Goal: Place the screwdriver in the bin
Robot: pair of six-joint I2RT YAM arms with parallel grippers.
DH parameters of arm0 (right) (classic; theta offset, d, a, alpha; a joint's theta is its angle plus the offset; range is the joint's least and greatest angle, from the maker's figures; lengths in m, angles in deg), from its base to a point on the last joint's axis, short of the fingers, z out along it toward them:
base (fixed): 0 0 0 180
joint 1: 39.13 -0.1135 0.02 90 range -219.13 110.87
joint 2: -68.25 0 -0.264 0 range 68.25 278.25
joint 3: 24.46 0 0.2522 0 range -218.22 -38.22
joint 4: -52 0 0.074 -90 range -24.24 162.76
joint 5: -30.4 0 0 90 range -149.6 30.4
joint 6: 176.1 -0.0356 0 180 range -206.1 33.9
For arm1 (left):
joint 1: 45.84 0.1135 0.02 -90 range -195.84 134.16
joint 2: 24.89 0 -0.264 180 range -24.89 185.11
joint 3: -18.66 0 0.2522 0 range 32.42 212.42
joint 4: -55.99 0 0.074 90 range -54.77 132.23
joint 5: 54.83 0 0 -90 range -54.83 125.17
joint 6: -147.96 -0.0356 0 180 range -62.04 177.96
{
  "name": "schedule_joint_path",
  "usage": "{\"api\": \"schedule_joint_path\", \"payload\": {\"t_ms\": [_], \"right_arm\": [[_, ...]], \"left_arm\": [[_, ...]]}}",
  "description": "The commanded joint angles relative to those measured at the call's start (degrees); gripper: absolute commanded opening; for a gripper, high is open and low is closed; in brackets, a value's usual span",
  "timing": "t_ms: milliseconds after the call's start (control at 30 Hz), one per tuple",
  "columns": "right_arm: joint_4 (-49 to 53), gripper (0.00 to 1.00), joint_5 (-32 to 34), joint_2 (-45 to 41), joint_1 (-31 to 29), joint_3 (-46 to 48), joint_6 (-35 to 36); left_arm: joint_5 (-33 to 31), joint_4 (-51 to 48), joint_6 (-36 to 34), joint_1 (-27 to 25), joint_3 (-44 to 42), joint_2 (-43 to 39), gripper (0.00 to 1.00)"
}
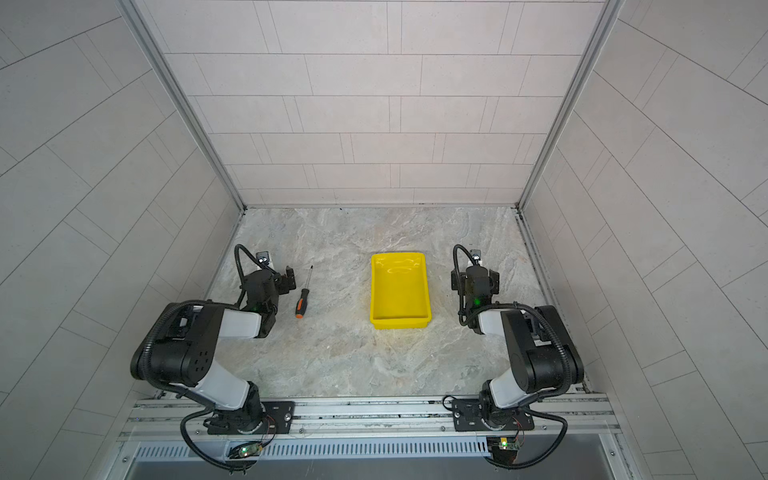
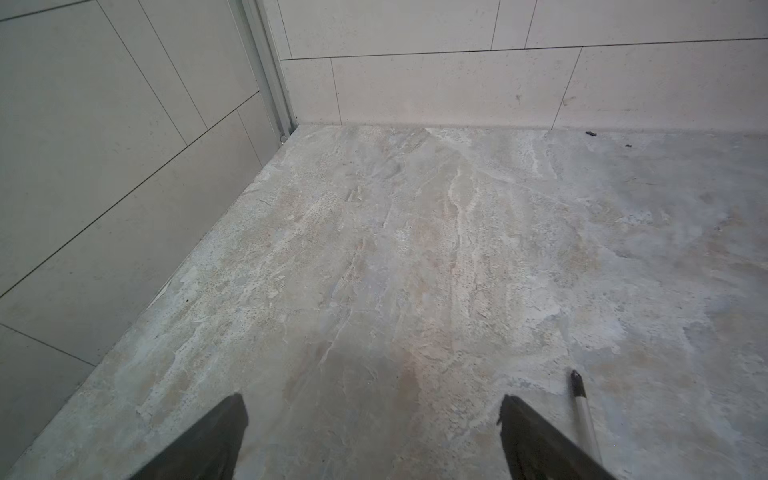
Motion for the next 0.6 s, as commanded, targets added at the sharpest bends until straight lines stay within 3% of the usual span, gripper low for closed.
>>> {"api": "schedule_joint_path", "payload": {"t_ms": [0, 567], "right_arm": [[-0.9, 1.00, 0.7, -0.3, 0.1, 0.0, 0.2], [-0.9, 1.00, 0.8, -0.3, 0.1, 0.0, 0.2]], "left_arm": [[0.1, 0.3, -0.2, 0.0, 0.7, 0.2, 1.00], [-2.2, 2.5, 0.6, 0.0, -0.8, -0.1, 1.00]]}}
